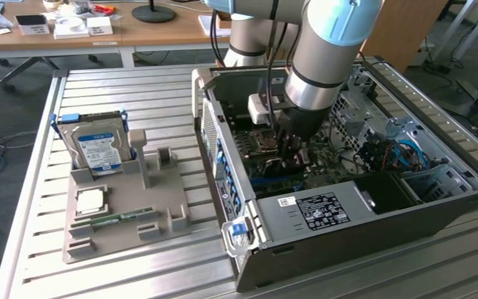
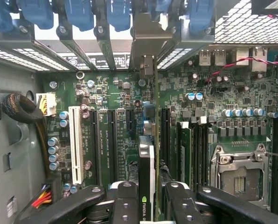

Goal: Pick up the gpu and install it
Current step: 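Insert the gpu into the slot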

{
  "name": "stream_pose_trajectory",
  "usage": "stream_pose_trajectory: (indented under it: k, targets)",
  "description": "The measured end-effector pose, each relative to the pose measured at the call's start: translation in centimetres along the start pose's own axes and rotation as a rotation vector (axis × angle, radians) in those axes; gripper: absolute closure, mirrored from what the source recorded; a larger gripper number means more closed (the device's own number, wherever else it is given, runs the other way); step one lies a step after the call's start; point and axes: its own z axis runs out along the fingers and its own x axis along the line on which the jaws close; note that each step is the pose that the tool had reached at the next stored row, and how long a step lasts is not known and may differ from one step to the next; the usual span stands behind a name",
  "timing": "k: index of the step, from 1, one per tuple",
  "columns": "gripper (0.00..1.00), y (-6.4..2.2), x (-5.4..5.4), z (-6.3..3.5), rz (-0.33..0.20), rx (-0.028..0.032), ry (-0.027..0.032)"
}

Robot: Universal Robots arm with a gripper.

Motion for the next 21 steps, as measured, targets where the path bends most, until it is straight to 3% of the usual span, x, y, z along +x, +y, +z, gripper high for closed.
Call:
stream_pose_trajectory:
  k: [21]
  targets:
    - [0.73,0.02,0.04,0.55,0.0,-0.0001,0.0]
